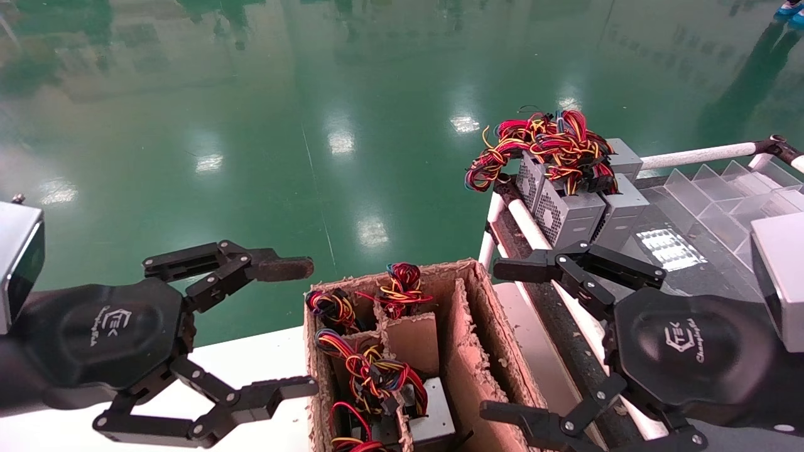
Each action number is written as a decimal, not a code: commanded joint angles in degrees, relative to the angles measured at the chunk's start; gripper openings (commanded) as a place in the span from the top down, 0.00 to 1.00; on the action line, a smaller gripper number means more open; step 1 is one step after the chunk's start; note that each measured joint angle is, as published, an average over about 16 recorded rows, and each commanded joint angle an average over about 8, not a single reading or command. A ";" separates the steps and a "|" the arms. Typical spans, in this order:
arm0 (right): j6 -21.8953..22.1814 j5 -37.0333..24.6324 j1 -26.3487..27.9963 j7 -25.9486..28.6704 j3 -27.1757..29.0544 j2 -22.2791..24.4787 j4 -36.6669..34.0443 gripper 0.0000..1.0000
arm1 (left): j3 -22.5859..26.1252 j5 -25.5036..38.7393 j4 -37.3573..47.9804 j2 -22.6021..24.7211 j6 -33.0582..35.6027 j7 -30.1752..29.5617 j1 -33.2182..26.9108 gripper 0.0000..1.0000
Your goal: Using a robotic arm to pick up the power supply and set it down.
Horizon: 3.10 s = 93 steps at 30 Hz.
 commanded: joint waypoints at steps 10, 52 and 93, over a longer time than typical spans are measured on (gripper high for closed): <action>0.00 0.00 0.00 0.00 0.00 0.00 0.00 0.00 | 0.00 0.00 0.00 0.00 0.00 0.00 0.00 1.00; 0.00 0.00 0.00 0.00 0.00 0.00 0.00 0.00 | 0.00 0.00 0.00 0.00 0.00 0.00 0.00 0.00; 12.48 -31.47 6.41 10.48 -15.89 -11.24 0.33 0.00 | 0.02 -0.01 0.02 0.00 0.01 0.01 -0.01 0.00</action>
